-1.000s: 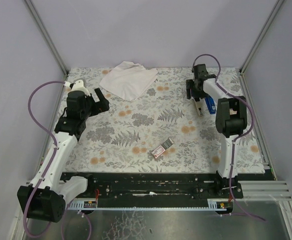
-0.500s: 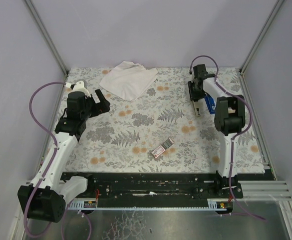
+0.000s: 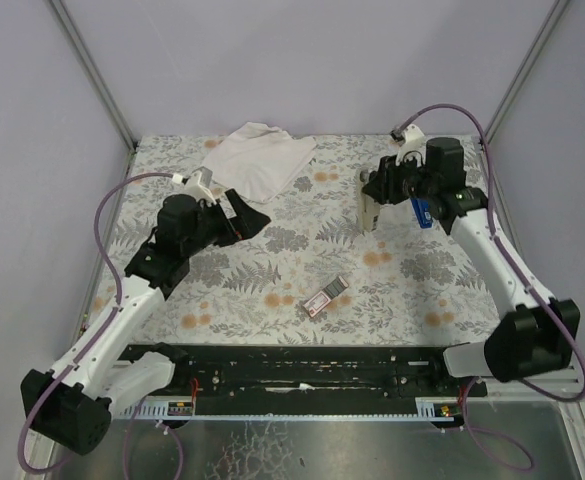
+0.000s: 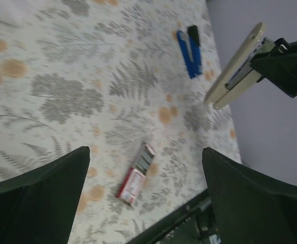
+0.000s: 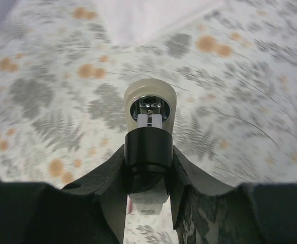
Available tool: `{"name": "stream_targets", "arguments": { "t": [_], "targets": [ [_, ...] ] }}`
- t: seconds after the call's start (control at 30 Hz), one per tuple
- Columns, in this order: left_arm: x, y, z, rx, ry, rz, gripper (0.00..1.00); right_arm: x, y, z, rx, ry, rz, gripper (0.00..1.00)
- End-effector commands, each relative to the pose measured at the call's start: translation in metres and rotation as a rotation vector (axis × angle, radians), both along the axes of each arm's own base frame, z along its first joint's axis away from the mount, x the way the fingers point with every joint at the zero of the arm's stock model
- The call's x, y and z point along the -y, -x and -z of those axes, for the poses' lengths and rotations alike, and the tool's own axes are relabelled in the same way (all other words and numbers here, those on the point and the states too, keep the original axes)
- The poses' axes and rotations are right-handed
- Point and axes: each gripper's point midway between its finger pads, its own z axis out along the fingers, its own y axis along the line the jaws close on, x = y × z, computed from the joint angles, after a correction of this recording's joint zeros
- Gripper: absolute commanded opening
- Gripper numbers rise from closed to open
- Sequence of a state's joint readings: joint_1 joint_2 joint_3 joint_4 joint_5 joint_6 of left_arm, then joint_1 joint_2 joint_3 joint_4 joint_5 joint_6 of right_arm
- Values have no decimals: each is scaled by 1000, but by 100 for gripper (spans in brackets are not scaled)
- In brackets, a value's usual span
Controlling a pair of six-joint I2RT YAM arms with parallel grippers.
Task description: Load the staples into the stapler
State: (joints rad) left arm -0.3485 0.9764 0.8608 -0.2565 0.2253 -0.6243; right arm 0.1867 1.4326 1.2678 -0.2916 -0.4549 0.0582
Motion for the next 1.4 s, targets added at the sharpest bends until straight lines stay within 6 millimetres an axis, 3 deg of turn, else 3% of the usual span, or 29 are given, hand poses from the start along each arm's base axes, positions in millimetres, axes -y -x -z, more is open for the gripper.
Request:
{"name": "stream_targets", "arguments": {
  "t": [0.0, 0.1, 0.23, 0.37, 0.53, 0.7, 0.97, 1.37],
  "targets": [
    [53, 20, -32, 24, 200, 168, 90, -60, 51, -37, 149, -153, -251, 0],
    [79, 35, -37, 13, 267, 281, 90, -84, 84, -36, 177, -187, -356, 0],
    [97, 46, -31, -24, 301, 354, 90, -105, 116, -22, 162, -212, -445, 0],
    [104, 52, -10, -81, 306, 365, 89, -117, 141, 2, 114, -217, -494, 0],
    [103, 51, 18, -154, 295, 329, 73, -125, 158, 17, 79, -222, -524, 0],
    [106, 49, 29, -186, 284, 318, 63, -128, 164, 25, 66, -206, -536, 0],
    [115, 51, 34, -189, 247, 347, 62, -135, 168, 29, 60, -170, -570, 0],
    [117, 48, 50, -227, 212, 317, 49, -142, 171, 28, 67, -159, -593, 0]
  ]
}}
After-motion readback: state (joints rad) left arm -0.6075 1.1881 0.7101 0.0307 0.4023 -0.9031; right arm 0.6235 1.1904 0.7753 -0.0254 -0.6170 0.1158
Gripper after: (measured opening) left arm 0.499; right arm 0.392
